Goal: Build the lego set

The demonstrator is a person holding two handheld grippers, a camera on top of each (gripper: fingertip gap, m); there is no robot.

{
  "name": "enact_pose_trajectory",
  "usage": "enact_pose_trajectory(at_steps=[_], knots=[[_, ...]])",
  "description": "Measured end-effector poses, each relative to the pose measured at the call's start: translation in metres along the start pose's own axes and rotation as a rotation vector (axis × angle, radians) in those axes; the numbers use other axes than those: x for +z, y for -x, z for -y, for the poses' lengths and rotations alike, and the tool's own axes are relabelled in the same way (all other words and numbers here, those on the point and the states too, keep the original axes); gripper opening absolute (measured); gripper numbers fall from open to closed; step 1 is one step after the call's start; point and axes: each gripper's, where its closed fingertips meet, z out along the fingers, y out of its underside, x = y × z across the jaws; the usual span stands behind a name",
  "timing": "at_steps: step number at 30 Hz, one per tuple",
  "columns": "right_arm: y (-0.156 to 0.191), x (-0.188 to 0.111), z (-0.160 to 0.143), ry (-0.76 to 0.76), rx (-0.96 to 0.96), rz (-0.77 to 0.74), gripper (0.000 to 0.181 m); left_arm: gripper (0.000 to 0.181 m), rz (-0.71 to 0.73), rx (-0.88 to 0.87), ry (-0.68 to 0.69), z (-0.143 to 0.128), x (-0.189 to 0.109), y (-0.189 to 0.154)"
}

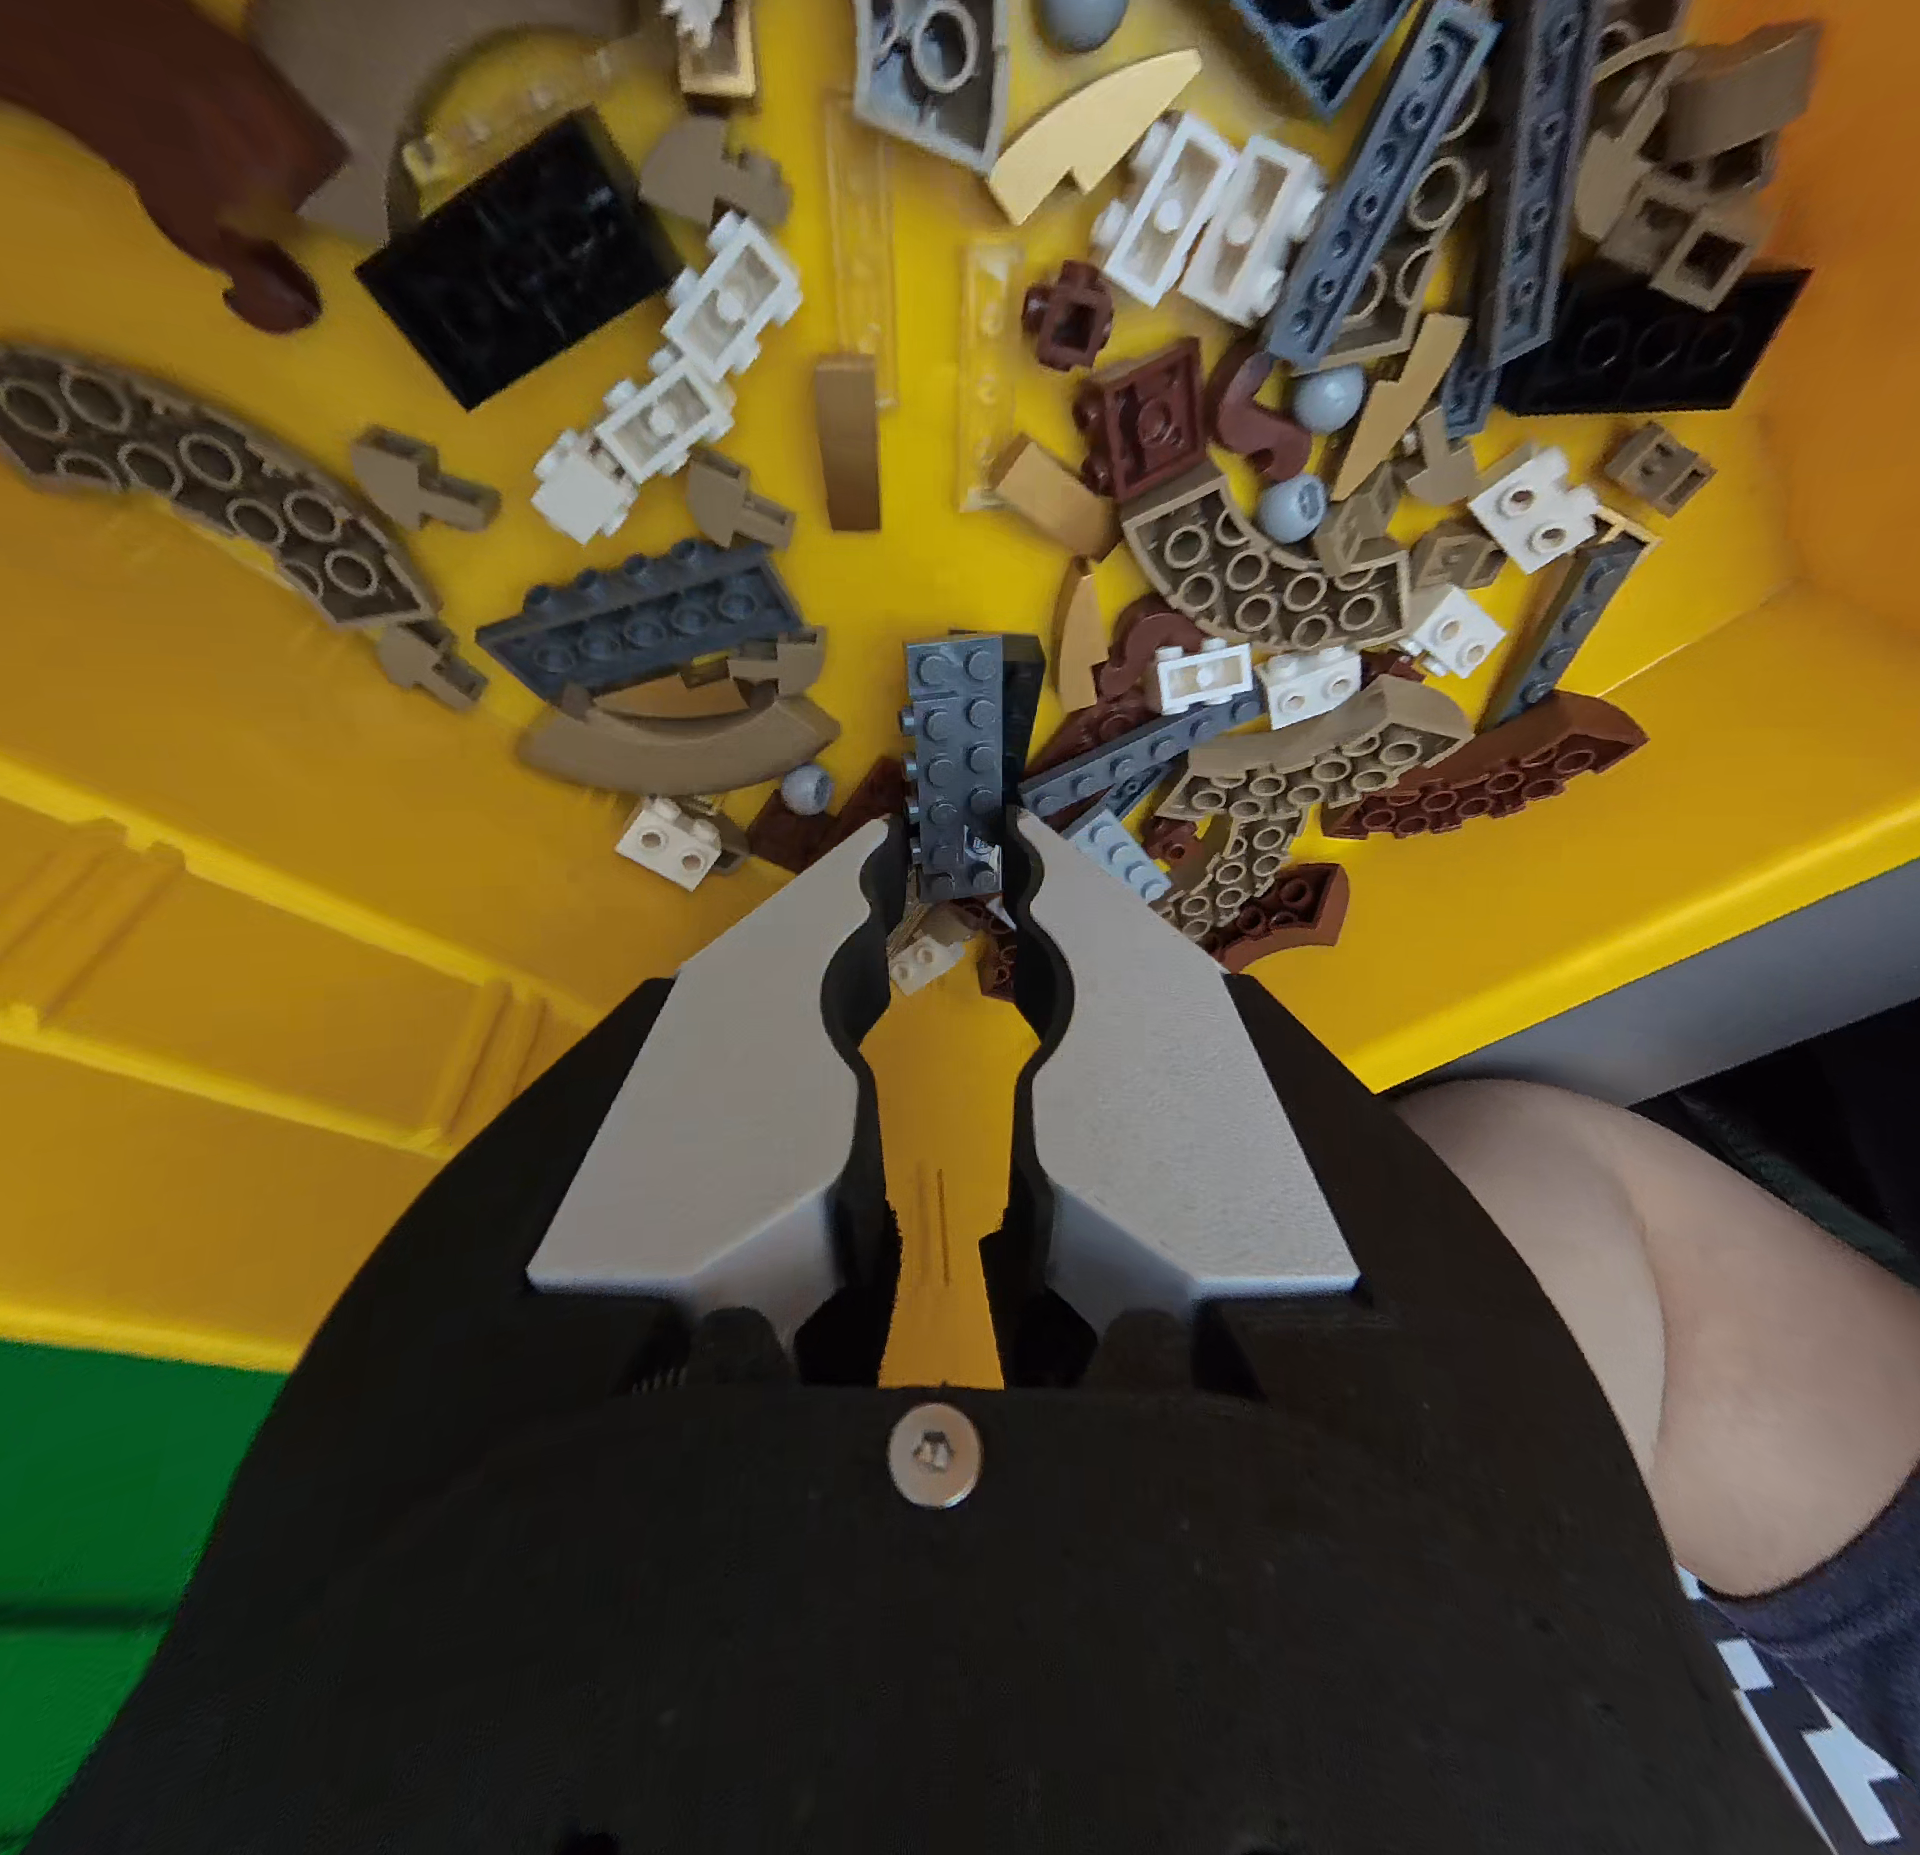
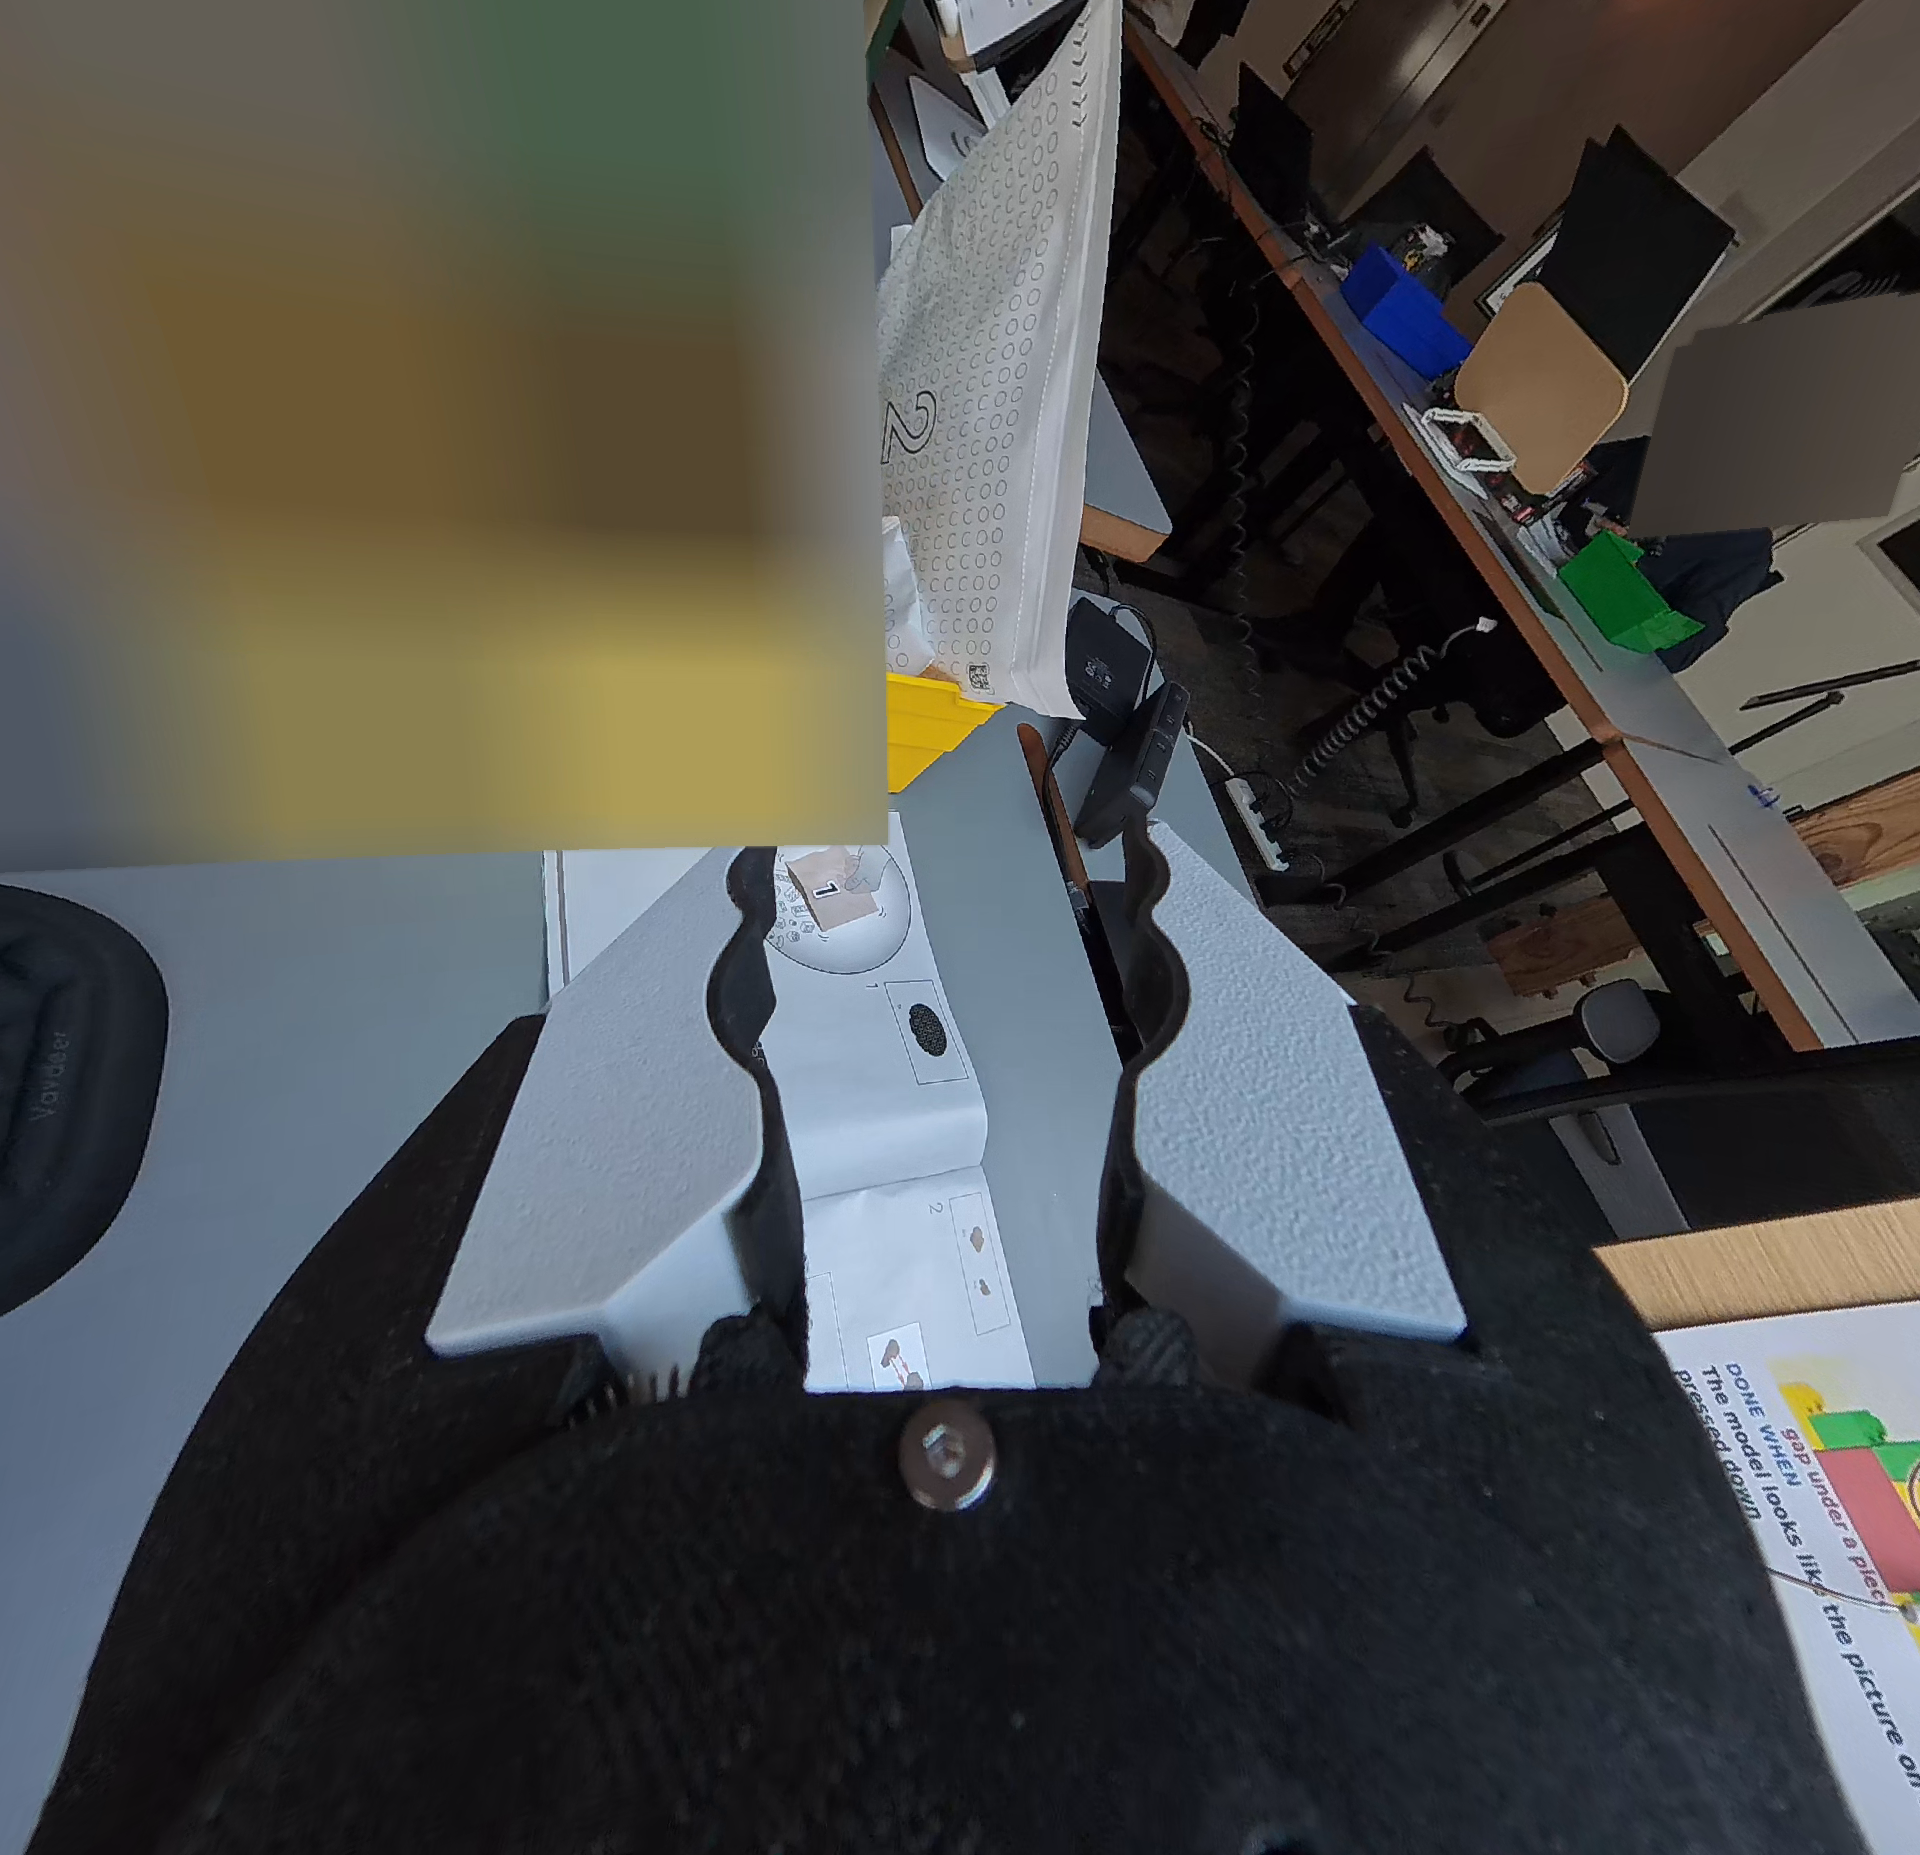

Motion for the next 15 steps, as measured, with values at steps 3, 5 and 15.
enact_pose_trajectory(at_steps=[3, 5, 15], knots=[[0.000, 0.000, 0.000, 0.002, -0.003, 0.001, 0.068, 0.016, 0.016, -0.062, 0.002, -0.006, -0.003, 0.006], [0.000, 0.000, -0.001, 0.002, -0.002, 0.001, 0.068, 0.016, 0.042, -0.092, 0.014, -0.011, -0.005, 0.010], [0.001, 0.001, 0.000, 0.002, -0.003, 0.003, 0.068, 0.016, 0.227, -0.097, -0.164, 0.016, -0.030, 0.045]])
